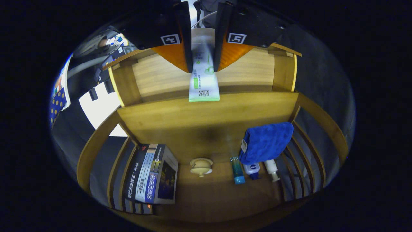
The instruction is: Pull open the drawer, take out the items inside it, and place them on the countertop above the cabinet.
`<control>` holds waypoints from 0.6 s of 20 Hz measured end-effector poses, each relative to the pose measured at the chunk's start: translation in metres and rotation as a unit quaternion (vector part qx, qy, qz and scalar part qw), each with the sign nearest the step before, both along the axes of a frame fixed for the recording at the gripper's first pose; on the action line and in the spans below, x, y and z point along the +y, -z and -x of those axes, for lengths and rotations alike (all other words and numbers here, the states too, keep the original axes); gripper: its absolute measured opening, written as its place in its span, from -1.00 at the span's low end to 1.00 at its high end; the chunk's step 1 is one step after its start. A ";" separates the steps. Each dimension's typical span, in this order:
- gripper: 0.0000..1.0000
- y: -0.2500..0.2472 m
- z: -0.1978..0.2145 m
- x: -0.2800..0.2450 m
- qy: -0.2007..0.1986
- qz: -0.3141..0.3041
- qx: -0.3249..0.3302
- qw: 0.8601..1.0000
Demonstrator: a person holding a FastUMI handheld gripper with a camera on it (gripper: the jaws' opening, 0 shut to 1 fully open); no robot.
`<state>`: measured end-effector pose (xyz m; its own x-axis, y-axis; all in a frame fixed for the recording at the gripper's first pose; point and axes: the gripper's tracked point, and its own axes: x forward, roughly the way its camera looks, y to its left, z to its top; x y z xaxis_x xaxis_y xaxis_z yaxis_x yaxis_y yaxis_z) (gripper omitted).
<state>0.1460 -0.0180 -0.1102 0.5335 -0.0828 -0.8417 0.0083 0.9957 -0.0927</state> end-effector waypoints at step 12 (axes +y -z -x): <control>-0.21 0.012 -0.125 0.033 -0.006 -0.017 -0.044 0.999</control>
<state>0.2711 0.0154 -0.1224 0.6070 -0.0482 -0.7932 0.0027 0.9983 -0.0586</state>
